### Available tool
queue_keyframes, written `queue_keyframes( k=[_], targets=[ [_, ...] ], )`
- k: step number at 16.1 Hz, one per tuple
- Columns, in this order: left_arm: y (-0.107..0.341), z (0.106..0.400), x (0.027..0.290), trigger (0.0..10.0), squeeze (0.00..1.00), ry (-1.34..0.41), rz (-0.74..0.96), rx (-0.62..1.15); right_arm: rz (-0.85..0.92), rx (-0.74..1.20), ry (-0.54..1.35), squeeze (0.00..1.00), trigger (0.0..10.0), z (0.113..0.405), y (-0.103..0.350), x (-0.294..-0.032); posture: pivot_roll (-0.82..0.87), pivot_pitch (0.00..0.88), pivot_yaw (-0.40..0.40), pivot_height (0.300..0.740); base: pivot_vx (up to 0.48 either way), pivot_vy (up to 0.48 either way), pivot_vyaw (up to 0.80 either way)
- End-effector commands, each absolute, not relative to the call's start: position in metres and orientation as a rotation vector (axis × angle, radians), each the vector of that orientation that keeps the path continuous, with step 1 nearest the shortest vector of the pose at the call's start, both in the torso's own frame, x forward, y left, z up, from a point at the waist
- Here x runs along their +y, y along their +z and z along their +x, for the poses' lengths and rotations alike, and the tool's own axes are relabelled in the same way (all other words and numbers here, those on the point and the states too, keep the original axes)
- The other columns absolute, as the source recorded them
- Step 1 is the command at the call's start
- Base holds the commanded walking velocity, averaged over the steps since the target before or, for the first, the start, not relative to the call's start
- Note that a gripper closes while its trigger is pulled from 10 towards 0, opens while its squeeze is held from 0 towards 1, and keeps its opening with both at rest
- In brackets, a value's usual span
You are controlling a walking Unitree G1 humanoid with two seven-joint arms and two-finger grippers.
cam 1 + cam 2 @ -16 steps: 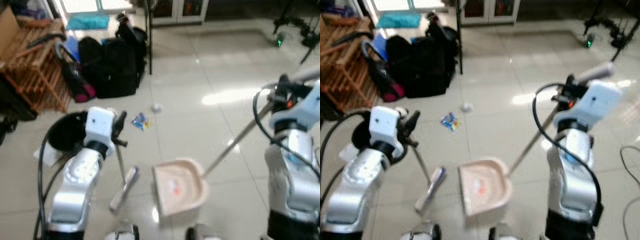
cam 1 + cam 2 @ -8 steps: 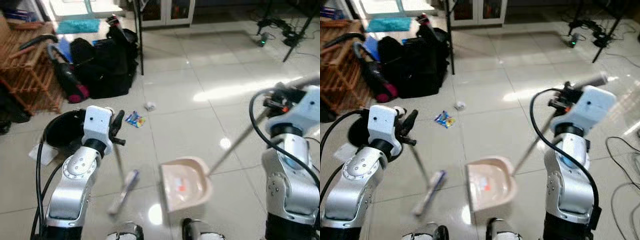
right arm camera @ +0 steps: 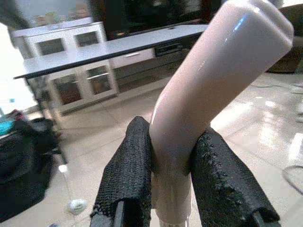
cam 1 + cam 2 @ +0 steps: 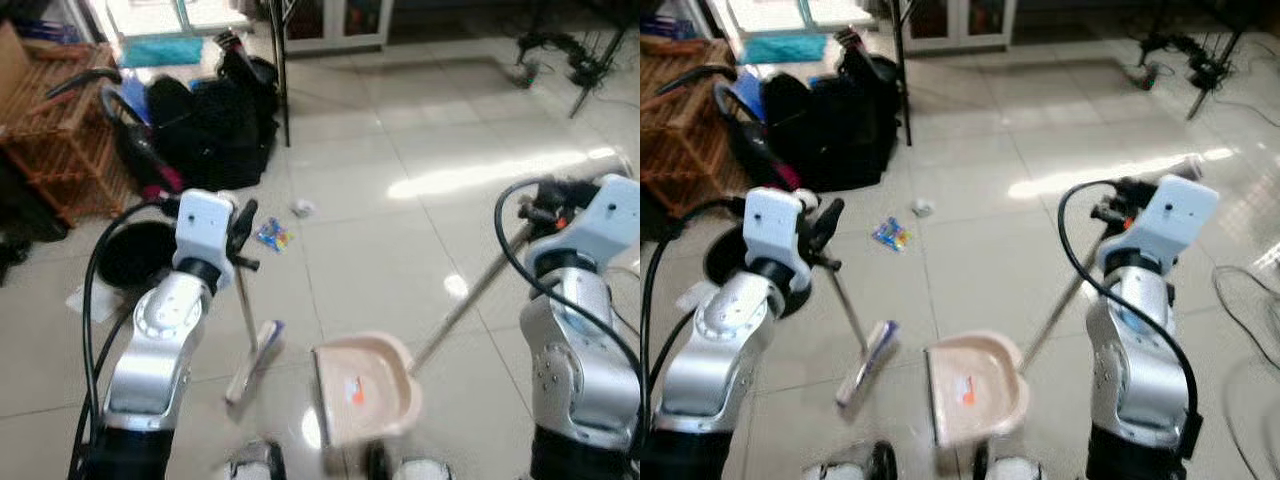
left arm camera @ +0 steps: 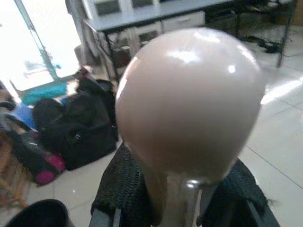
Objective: Sweep floor
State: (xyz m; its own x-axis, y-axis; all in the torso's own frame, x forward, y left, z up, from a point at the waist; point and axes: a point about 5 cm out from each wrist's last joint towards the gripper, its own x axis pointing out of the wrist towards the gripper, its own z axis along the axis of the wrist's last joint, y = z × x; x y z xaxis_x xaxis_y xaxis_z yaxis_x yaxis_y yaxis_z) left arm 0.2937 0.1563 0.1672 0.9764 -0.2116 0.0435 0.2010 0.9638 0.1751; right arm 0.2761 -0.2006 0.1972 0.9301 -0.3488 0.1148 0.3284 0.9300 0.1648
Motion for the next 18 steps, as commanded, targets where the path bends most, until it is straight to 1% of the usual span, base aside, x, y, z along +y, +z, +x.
queue_keyframes(
  k=[1, 13, 18],
  targets=[
    [0.1704, 0.2939, 0.1562, 10.0, 0.00, -0.212, 0.179, -0.083, 0.141, -0.158, -0.333, 0.00, 10.0, 0.2764, 0.2022, -0.1977, -0.05, 0.194, 0.003, 0.740, 0.379, 0.000, 0.00],
    [0.1728, 0.2972, 0.1559, 10.0, 0.00, -0.223, 0.186, -0.097, 0.158, -0.185, -0.321, 0.00, 10.0, 0.2760, 0.2050, -0.1932, -0.04, 0.188, 0.007, 0.740, 0.388, 0.000, 0.00],
    [0.1759, 0.2976, 0.1579, 10.0, 0.00, -0.221, 0.201, -0.114, 0.167, -0.202, -0.330, 0.00, 10.0, 0.2759, 0.2064, -0.1926, -0.03, 0.172, 0.008, 0.740, 0.398, 0.000, 0.00]
  ],
)
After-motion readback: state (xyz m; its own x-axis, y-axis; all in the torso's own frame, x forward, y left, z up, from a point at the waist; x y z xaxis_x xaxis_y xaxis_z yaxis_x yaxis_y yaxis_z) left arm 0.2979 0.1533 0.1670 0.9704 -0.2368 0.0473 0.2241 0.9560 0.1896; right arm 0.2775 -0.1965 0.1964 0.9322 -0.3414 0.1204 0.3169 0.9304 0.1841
